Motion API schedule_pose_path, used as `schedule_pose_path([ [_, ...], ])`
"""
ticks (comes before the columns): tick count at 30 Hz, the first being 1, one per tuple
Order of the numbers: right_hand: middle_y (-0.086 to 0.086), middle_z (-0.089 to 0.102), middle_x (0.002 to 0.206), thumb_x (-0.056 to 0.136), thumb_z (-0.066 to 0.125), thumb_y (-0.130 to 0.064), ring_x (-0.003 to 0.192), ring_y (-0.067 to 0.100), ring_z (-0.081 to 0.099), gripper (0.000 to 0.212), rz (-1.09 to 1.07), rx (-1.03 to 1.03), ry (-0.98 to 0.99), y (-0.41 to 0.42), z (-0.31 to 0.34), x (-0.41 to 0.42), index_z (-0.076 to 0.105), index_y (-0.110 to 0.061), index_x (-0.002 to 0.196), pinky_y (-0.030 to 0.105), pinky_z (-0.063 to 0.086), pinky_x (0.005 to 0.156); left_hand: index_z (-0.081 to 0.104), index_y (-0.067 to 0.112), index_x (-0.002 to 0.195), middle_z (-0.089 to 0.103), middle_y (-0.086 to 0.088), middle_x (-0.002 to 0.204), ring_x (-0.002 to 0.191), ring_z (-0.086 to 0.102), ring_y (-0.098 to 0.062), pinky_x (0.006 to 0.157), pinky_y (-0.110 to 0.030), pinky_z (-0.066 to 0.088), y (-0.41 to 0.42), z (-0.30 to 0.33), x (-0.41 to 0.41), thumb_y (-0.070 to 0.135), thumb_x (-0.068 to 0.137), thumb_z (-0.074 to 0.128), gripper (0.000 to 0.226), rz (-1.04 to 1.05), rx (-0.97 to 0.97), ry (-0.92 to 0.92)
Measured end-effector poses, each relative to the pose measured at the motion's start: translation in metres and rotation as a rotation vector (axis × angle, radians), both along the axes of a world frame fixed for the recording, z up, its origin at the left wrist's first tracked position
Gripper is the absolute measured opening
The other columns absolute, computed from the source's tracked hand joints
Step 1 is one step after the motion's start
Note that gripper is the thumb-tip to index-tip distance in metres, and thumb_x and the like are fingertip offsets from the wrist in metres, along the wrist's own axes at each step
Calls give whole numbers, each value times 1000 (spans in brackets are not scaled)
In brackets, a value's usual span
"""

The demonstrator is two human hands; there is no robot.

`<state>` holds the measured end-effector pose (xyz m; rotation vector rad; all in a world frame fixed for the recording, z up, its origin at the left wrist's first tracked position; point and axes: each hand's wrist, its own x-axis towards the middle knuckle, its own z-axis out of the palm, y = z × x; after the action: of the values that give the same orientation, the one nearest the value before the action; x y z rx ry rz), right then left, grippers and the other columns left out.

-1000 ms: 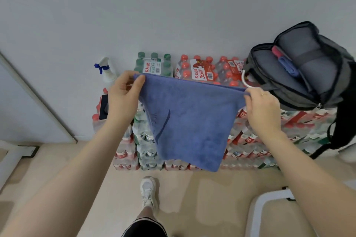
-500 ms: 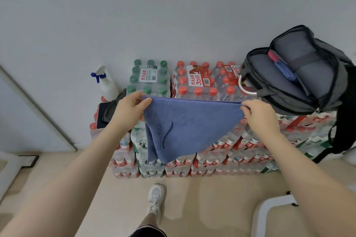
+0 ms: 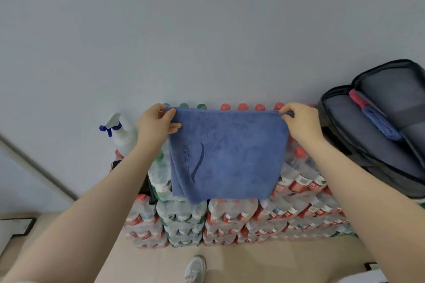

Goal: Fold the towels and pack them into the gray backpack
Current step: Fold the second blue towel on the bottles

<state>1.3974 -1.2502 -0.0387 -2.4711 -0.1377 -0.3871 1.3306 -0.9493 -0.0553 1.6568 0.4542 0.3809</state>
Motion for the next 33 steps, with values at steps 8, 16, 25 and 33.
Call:
schedule_pose_path([
  [8,14,67,108,88,52,-6,97,32,61,20,-144,-88,75,22,-5,93,64,-7,104,35,44,79,56,15,80,61,-3,73,41,61,-6,49,-17,54,28,-2,98,13,90,57,10,-71,64,67],
  [16,21,64,92,87,44,4,81,36,67,18,-188,139,195,40,-40,147,59,-5,93,47,54,79,52,12,71,60,-5,65,37,58,-2,64,-33,55,35,-36,152,12,90,54,19,-115,255,207],
  [25,12,62,103,87,52,-6,93,25,57,17,197,-131,136,86,-44,102,65,-5,98,28,39,84,52,10,106,58,2,94,75,61,-20,69,-28,46,31,-36,125,12,90,49,17,-127,385,246],
  [33,-3,56,86,91,51,-34,79,17,51,19,755,-346,355,158,-24,-6,55,-16,91,32,41,64,48,9,79,55,-6,62,49,51,-19,43,-21,41,12,-21,46,8,95,35,21,-220,128,402],
])
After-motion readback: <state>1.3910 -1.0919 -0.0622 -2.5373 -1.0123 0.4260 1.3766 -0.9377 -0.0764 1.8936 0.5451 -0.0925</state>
